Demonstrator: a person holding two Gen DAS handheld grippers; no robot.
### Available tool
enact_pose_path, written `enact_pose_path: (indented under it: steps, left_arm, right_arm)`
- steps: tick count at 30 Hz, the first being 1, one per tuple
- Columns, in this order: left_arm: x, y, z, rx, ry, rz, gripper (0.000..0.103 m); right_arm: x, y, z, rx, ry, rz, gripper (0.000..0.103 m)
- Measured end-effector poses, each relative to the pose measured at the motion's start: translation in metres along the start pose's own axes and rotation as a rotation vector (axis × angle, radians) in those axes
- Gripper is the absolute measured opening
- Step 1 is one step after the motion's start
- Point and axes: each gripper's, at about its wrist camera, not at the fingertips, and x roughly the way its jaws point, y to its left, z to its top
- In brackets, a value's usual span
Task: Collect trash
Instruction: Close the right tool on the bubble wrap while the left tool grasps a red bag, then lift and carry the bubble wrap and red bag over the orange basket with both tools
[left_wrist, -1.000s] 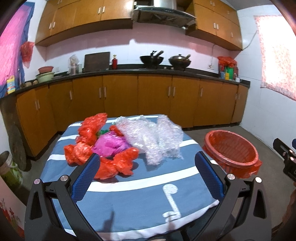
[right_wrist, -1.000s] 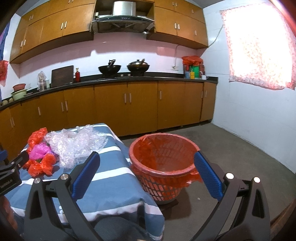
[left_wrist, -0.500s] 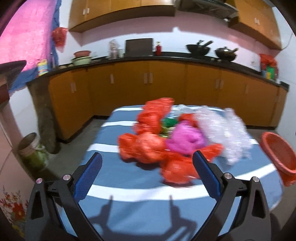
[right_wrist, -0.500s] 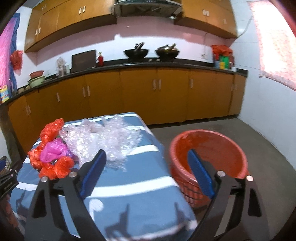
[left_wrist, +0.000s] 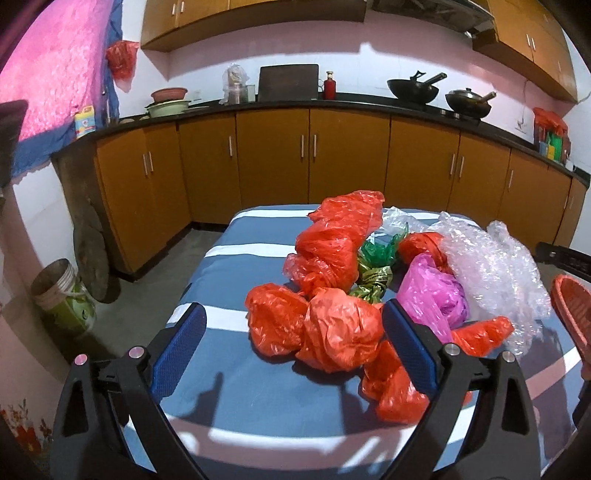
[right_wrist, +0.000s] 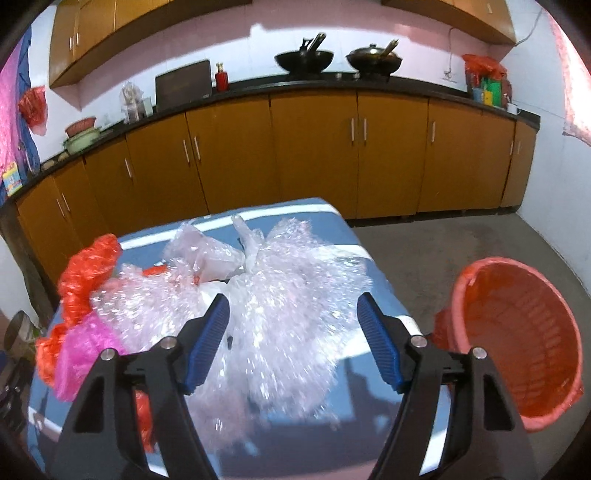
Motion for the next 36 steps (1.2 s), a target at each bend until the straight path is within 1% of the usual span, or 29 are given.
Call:
enact_pose_path:
  steps: [2,4,5,6,8,9,11,13,17,18,20,22,23,25,28,31,36]
  left_arm:
    - [0.005,-0.003,0.0,0.007,0.01,-0.005,0.091]
    - [0.008,-0.004,0.0,0.011,0.02,-0.012,0.088]
    - [0.01,-0.004,-0.001,0.012,0.022,-0.014,0.088]
    - [0.011,-0.004,-0.002,0.014,0.024,-0.016,0.088]
    - [0.014,-0.005,-0.004,0.018,0.03,-0.022,0.087]
    - [0.016,-0.006,-0.005,0.022,0.036,-0.023,0.085]
    - [0.018,-0.005,-0.006,0.025,0.049,-0.033,0.081]
    - [0.018,-0.004,-0.007,0.023,0.06,-0.045,0.077]
    - [0.021,-0.004,-0.005,0.013,0.076,-0.057,0.075]
    - [0.022,-0.004,-0.004,0.01,0.079,-0.063,0.072]
    - [0.025,-0.005,-0.004,0.011,0.087,-0.078,0.061]
    - [0.03,-0.007,-0.007,0.023,0.115,-0.101,0.034]
    - [0.031,-0.007,-0.008,0.025,0.123,-0.105,0.032]
    - [0.029,-0.006,-0.011,0.025,0.124,-0.113,0.023]
    - [0.02,-0.002,-0.009,0.018,0.106,-0.122,0.017]
    - [0.011,0.001,-0.002,0.02,0.077,-0.129,0.013]
    - [-0.008,0.004,0.01,0.028,0.019,-0.135,0.012]
  right_arm:
    - [0.016,0.005,0.0,-0.014,0.029,-0.006,0.07]
    - [0.028,0.005,-0.001,-0.022,0.058,-0.02,0.061]
    - [0.034,0.003,-0.002,-0.017,0.079,-0.016,0.054]
    - [0.037,0.001,-0.003,-0.008,0.092,-0.007,0.041]
    - [0.042,-0.003,-0.007,0.01,0.115,0.011,0.027]
    - [0.042,-0.005,-0.009,0.016,0.12,0.017,0.024]
    - [0.042,-0.009,-0.011,0.025,0.112,0.027,0.02]
    - [0.039,-0.012,-0.013,0.034,0.101,0.037,0.019]
    - [0.028,-0.015,-0.014,0.049,0.081,0.06,0.019]
    - [0.025,-0.015,-0.014,0.049,0.079,0.064,0.019]
    - [0.022,-0.016,-0.014,0.044,0.074,0.067,0.019]
    - [0.019,-0.015,-0.016,0.038,0.074,0.071,0.019]
    - [0.016,-0.014,-0.016,0.034,0.072,0.073,0.019]
    - [0.014,-0.016,-0.016,0.028,0.068,0.076,0.019]
    - [0.007,-0.015,-0.015,0.023,0.058,0.081,0.019]
    - [0.001,-0.018,-0.013,0.02,0.043,0.086,0.019]
    - [-0.014,-0.023,-0.01,0.018,0.014,0.096,0.019]
